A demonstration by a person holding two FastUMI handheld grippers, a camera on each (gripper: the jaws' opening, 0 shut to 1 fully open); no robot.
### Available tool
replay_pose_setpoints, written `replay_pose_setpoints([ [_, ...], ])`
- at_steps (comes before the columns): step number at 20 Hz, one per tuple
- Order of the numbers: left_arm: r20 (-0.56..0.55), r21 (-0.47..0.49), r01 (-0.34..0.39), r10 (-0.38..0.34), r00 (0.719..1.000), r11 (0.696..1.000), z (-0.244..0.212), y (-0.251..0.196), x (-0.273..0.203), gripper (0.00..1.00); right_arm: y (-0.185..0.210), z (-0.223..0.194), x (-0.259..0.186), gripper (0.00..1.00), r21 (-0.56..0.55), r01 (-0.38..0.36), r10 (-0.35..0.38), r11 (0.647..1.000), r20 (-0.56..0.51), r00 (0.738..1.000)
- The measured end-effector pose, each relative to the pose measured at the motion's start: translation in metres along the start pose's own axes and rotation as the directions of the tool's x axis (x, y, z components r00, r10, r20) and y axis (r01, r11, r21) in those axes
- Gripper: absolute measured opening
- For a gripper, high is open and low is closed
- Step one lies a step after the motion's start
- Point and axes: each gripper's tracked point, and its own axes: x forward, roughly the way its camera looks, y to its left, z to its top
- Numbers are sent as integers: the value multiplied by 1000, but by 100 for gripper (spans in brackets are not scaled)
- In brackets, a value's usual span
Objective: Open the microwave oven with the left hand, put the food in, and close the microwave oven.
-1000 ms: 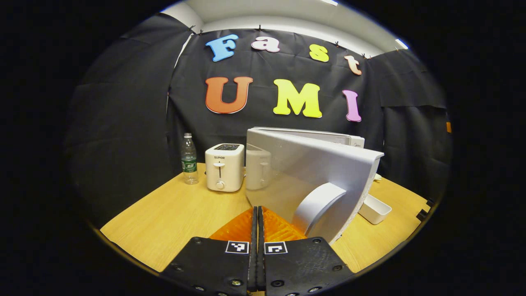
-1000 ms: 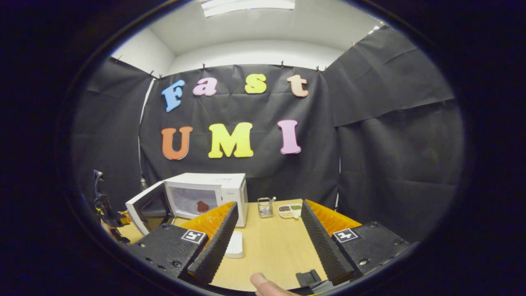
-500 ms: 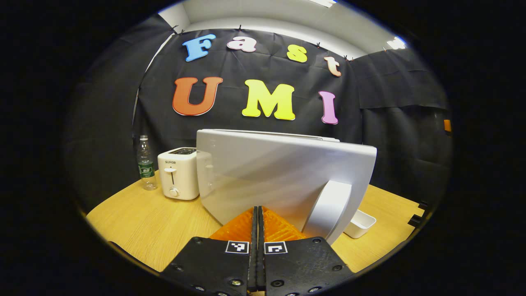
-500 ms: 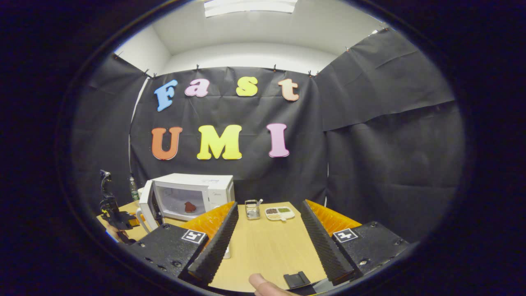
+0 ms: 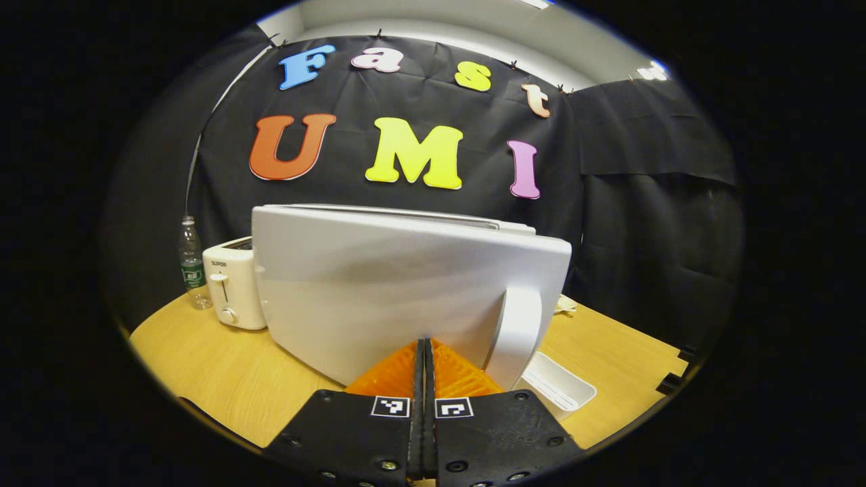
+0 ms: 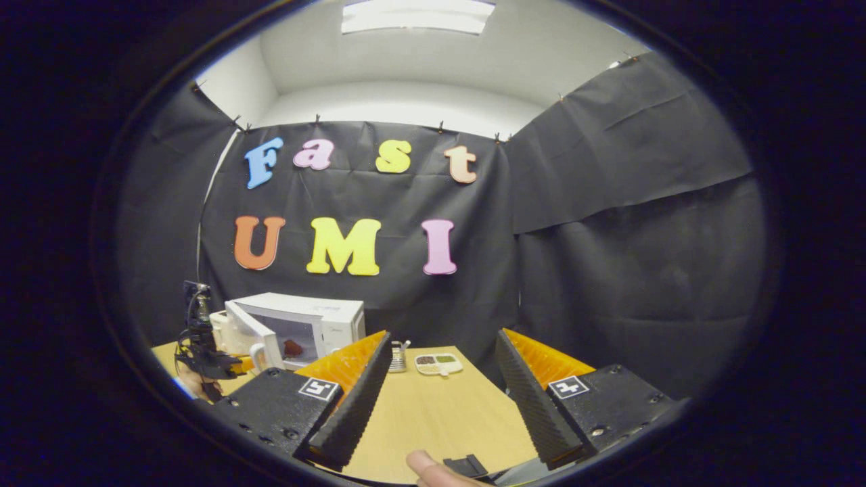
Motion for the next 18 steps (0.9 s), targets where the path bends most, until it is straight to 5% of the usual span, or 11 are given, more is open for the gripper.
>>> replay_pose_setpoints([
  [8, -5, 38, -40, 40, 999, 998, 10, -23, 66, 0, -21, -4, 13, 97, -5, 7, -7, 1000, 25, 1000],
  [9, 5, 30, -43, 43, 999, 999, 13, -24, 72, 12, -23, -7, 16, 97, 0, 2, -2, 1000, 18, 1000],
  [10, 24, 21, -40, 39, 999, 999, 18, -27, 78, 12, -25, -10, 20, 98, 3, -3, 3, 1000, 15, 1000],
  [11, 41, 12, -38, 37, 998, 999, 24, -29, 84, 0, -28, -12, 24, 98, 4, -4, 4, 1000, 11, 1000],
  [18, 59, -2, -80, 80, 995, 997, 40, -28, 132, 0, -39, -32, 42, 97, 69, -36, 37, 997, -13, 999],
])
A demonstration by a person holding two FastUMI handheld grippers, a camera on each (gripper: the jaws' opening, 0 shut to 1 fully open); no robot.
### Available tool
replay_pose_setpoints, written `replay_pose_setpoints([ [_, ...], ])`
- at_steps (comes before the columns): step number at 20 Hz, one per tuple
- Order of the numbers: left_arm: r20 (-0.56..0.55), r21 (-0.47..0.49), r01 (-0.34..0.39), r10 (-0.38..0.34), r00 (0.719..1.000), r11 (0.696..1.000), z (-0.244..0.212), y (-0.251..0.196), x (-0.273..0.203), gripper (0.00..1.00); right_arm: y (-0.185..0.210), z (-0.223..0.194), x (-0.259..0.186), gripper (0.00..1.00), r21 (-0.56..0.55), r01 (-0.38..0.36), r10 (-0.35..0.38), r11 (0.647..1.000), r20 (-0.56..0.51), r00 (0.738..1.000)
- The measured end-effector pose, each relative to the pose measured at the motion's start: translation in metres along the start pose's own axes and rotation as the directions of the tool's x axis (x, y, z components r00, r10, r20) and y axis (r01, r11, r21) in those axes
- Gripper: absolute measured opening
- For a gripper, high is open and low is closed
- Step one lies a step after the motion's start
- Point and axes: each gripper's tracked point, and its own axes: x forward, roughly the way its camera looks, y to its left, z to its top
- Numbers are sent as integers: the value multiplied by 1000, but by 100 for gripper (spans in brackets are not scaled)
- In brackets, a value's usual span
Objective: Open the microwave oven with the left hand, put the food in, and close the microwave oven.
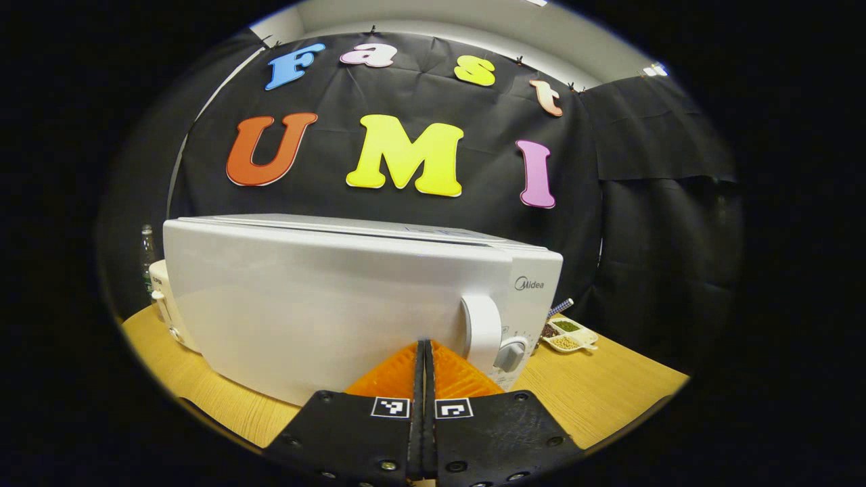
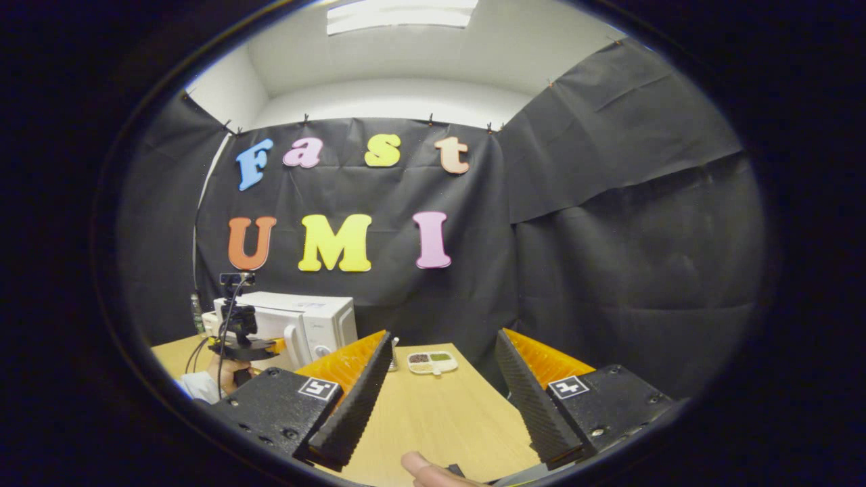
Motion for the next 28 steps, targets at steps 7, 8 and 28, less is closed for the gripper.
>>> replay_pose_setpoints([
  [7, -31, -15, -20, 20, 999, 1000, 6, -3, 9, 0, -5, -14, 4, 97, 35, -8, 9, 999, -37, 999],
  [8, -34, -13, -23, 22, 999, 1000, 6, -2, 8, 1, -4, -15, 2, 97, 34, -7, 9, 999, -44, 999],
  [28, -60, -59, -113, 110, 992, 992, 94, 22, -208, 93, 32, 33, -18, 97, -63, 1, -2, 998, -4, 1000],
])
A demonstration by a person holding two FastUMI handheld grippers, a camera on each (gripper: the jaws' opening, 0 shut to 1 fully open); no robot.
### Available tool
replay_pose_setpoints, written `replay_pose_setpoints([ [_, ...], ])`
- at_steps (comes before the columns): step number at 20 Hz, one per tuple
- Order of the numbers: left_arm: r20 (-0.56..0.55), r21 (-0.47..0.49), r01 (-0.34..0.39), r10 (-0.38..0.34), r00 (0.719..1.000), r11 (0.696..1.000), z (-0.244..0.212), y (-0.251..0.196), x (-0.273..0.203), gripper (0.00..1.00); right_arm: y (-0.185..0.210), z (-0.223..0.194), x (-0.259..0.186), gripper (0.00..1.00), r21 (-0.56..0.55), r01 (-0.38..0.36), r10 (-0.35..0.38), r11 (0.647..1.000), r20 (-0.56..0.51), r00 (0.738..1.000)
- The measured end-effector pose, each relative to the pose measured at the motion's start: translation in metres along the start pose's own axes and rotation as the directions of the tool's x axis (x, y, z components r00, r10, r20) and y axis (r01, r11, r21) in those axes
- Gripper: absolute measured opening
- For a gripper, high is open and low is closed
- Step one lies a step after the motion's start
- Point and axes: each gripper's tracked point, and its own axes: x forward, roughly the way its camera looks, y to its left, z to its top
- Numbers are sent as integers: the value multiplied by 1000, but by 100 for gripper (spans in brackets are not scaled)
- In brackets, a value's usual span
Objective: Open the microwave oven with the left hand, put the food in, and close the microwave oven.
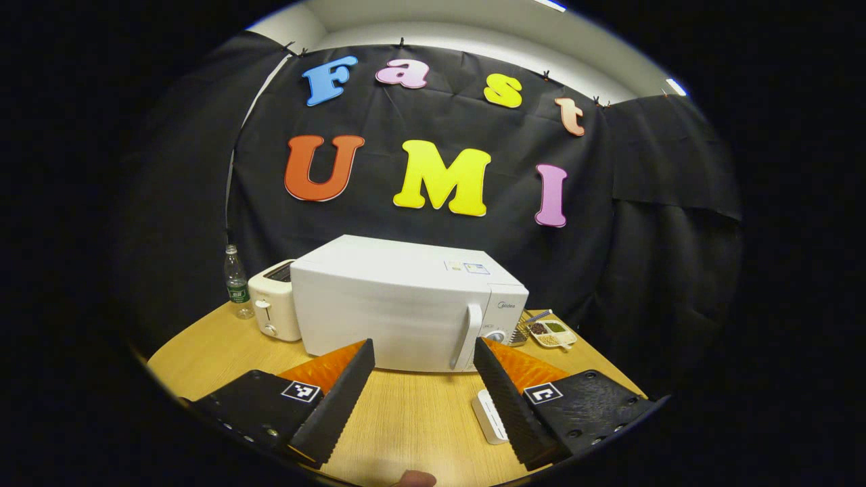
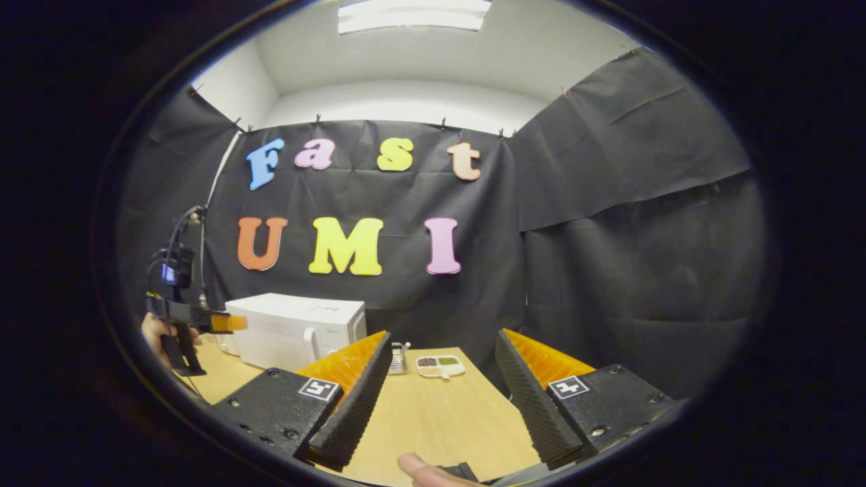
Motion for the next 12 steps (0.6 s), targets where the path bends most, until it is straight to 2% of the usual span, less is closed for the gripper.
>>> replay_pose_setpoints([
  [1, 13, 11, -9, 8, 1000, 1000, 8, 4, -11, 81, 0, 3, 0, 98, -1, 5, -5, 1000, 1, 1000],
  [2, 34, 41, -18, 16, 999, 999, 17, 7, -25, 94, 0, 5, -1, 97, -1, 9, -9, 1000, 0, 1000],
  [5, 93, 108, -45, 35, 995, 993, 42, 12, -63, 94, 2, 16, -2, 97, 6, 17, -17, 1000, 10, 1000],
  [10, 202, 157, -4, -28, 979, 988, 83, -10, -136, 93, 13, 39, -11, 98, 19, 10, -11, 1000, 41, 999],
  [12, 246, 161, -23, -17, 969, 987, 91, -10, -162, 94, 19, 46, -15, 97, 18, 2, -3, 1000, 51, 999],
])
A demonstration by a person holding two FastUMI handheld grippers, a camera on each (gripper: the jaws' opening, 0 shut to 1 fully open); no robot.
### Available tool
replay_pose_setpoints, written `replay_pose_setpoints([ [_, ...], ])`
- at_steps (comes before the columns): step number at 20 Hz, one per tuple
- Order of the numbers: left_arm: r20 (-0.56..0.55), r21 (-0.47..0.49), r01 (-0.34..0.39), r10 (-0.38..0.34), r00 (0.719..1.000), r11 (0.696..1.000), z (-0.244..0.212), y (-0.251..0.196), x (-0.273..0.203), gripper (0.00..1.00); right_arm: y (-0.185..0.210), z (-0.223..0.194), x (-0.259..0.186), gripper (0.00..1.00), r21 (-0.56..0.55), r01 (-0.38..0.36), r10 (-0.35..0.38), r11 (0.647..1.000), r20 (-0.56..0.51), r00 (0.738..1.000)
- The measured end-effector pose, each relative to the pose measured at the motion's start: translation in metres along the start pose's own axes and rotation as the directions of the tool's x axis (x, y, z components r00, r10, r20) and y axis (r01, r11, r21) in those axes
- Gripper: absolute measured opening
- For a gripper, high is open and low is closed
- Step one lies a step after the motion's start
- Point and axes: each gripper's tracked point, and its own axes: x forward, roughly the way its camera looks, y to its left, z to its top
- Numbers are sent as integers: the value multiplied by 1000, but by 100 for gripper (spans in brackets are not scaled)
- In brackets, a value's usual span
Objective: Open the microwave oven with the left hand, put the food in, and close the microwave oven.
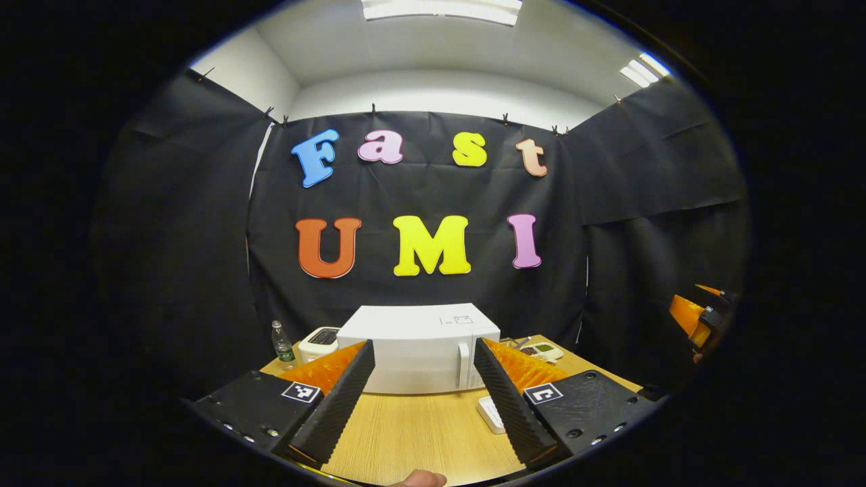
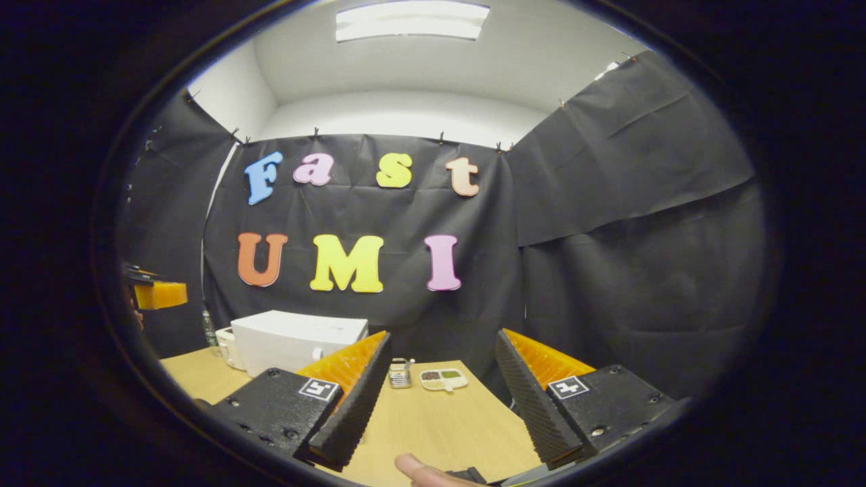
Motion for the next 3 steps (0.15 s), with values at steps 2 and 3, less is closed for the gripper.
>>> replay_pose_setpoints([
  [2, 41, 13, -35, 34, 999, 999, 13, 3, -23, 94, 7, 6, -6, 87, -4, -7, 7, 1000, 9, 1000],
  [3, 55, 19, -38, 37, 998, 999, 15, 0, -33, 94, 12, 9, -10, 87, -6, -13, 13, 1000, 10, 1000],
])
